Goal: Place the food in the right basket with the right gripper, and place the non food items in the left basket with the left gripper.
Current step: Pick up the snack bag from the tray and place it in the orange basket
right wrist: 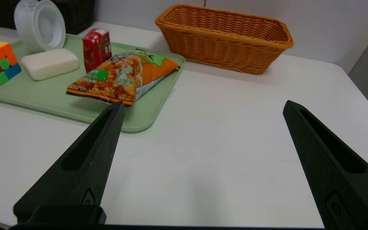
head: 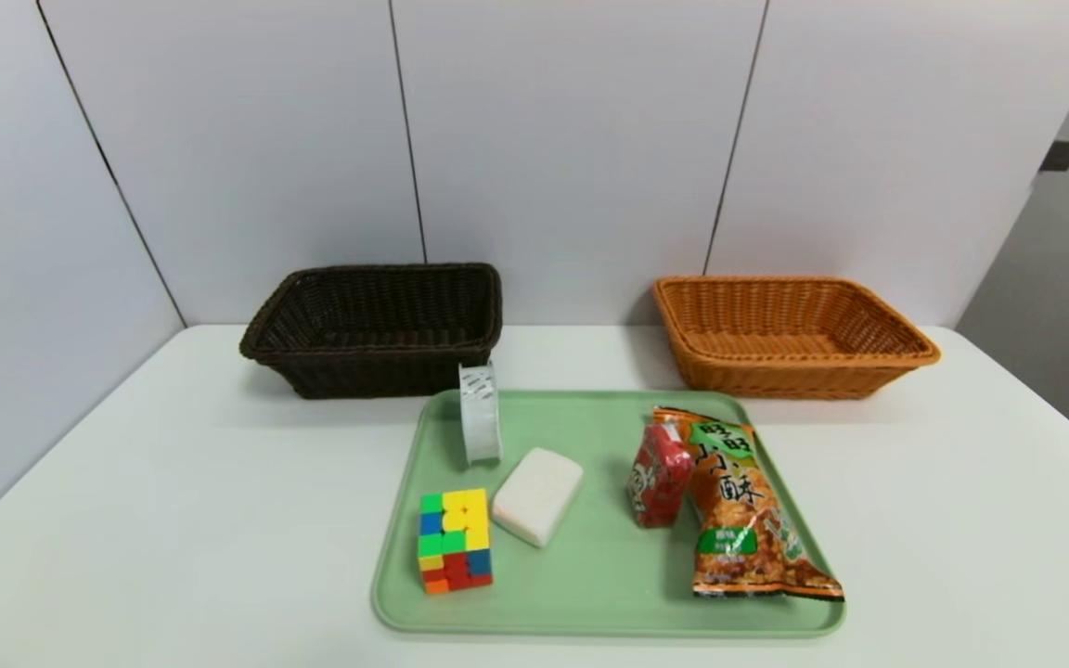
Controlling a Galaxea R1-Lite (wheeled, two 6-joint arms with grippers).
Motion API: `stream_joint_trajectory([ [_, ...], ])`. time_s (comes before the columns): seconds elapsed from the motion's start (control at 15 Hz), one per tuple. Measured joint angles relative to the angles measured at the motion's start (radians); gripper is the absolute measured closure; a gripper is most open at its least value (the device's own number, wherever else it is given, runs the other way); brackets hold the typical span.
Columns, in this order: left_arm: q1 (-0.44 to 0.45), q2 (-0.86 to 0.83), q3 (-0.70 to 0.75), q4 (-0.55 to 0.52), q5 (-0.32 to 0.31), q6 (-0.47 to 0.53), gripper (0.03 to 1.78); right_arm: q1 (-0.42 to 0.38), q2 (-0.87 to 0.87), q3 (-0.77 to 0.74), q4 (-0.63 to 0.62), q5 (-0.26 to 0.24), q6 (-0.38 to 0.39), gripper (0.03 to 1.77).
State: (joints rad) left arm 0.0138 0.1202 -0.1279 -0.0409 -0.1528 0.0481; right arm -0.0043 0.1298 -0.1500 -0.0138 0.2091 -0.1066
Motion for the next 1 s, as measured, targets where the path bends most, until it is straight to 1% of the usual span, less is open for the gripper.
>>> stream_joint_trajectory([
  [0.13,0.000,0.134,-0.048,-0.081,-0.007,-0.013,0.12,0.009,0.131,-0.077,-0.036,0.026,-0.003,0.09],
  [0.27,0.000,0.306,-0.086,-0.210,-0.011,-0.021,0.12,0.019,0.304,-0.152,-0.106,0.047,-0.005,0.09],
  [0.4,0.000,0.491,-0.121,-0.363,-0.011,-0.024,0.12,0.025,0.480,-0.220,-0.171,0.065,-0.008,0.09],
  [0.53,0.000,0.690,-0.157,-0.528,-0.011,-0.024,0.12,0.034,0.655,-0.298,-0.208,0.084,-0.009,0.09],
  [0.67,0.001,0.878,-0.196,-0.696,-0.012,-0.021,0.12,0.068,0.829,-0.394,-0.223,0.089,-0.007,0.09],
  [0.8,0.001,1.033,-0.246,-0.828,-0.011,-0.021,0.12,0.121,0.989,-0.486,-0.224,0.089,-0.004,0.09],
  [0.87,0.001,1.105,-0.279,-0.869,-0.006,-0.021,0.12,0.150,1.067,-0.528,-0.224,0.089,-0.003,0.09],
  [1.0,0.002,1.212,-0.349,-0.899,0.008,-0.020,0.12,0.205,1.203,-0.607,-0.205,0.088,0.001,0.09],
])
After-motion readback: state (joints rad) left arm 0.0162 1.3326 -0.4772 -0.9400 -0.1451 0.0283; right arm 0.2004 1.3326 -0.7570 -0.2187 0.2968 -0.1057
